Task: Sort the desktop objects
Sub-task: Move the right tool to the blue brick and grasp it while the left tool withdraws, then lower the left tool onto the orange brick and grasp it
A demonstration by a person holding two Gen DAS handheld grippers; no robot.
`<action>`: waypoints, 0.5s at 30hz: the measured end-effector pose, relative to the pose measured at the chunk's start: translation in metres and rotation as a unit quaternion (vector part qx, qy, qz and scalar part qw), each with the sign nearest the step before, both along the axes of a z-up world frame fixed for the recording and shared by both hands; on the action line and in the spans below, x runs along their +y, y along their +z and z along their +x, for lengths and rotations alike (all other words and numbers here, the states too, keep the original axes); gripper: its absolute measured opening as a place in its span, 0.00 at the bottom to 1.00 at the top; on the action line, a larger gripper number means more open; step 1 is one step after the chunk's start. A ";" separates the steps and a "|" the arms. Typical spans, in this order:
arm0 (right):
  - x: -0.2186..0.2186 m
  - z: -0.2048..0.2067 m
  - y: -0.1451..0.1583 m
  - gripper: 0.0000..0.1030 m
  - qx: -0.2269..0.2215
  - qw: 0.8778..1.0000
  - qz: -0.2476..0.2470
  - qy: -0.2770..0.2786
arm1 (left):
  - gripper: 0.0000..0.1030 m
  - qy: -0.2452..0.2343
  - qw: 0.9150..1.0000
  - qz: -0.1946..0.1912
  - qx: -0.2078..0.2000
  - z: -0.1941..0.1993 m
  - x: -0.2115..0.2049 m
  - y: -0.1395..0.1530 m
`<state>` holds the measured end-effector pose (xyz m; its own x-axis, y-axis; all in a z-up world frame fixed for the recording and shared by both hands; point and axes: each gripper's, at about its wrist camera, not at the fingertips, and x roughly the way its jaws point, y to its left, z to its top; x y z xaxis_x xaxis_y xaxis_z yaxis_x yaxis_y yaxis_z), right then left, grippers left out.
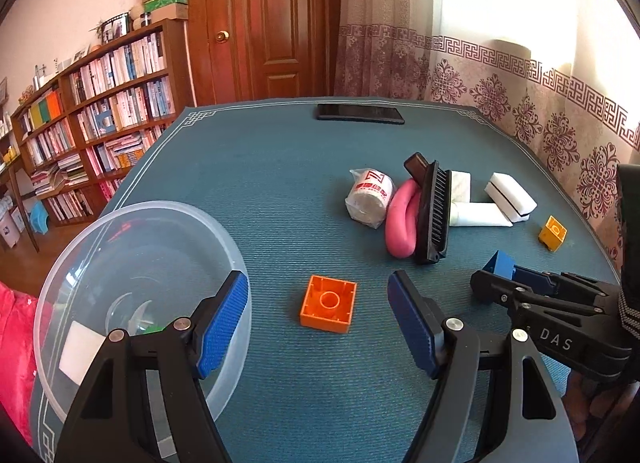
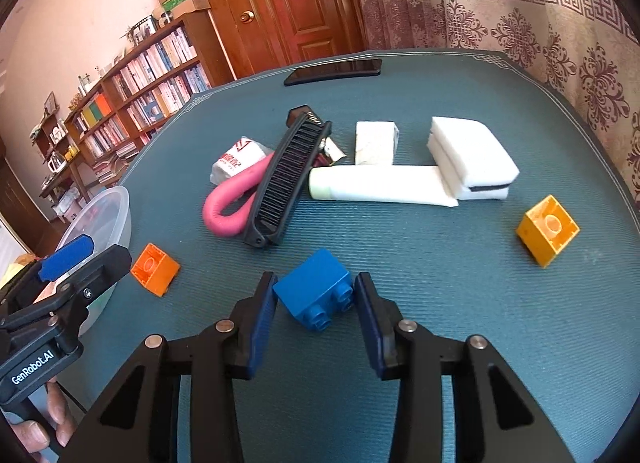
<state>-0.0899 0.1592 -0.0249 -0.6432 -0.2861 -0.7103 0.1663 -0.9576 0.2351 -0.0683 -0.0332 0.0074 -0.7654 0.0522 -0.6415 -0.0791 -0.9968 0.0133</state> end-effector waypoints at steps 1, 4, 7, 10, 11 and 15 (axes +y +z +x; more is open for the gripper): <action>0.004 0.001 0.000 0.43 0.001 1.000 0.000 -0.005 | 0.74 -0.005 1.000 -0.003 -0.002 -0.002 0.003 -0.002; 0.013 0.001 0.000 0.43 0.002 1.000 -0.005 -0.017 | 0.74 -0.014 1.000 -0.001 -0.018 -0.012 0.007 -0.010; 0.017 0.000 -0.001 0.43 0.000 1.000 -0.014 -0.020 | 0.74 -0.013 0.999 0.002 -0.032 -0.022 0.006 -0.019; 0.016 -0.001 -0.002 0.43 0.001 1.000 -0.017 -0.016 | 0.74 -0.010 0.999 -0.010 -0.038 -0.028 0.005 -0.025; 0.016 -0.001 -0.002 0.43 0.001 1.000 -0.019 -0.015 | 0.74 -0.011 0.999 -0.015 -0.035 -0.029 0.005 -0.026; 0.018 -0.002 -0.003 0.43 0.002 1.000 -0.026 -0.013 | 0.74 -0.016 0.999 -0.027 -0.036 -0.032 0.009 -0.027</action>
<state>-0.0916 0.1768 -0.0280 -0.6540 -0.3060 -0.6919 0.1424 -0.9480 0.2846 -0.1004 -0.0245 -0.0194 -0.7157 0.0389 -0.6973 -0.1129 -0.9918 0.0605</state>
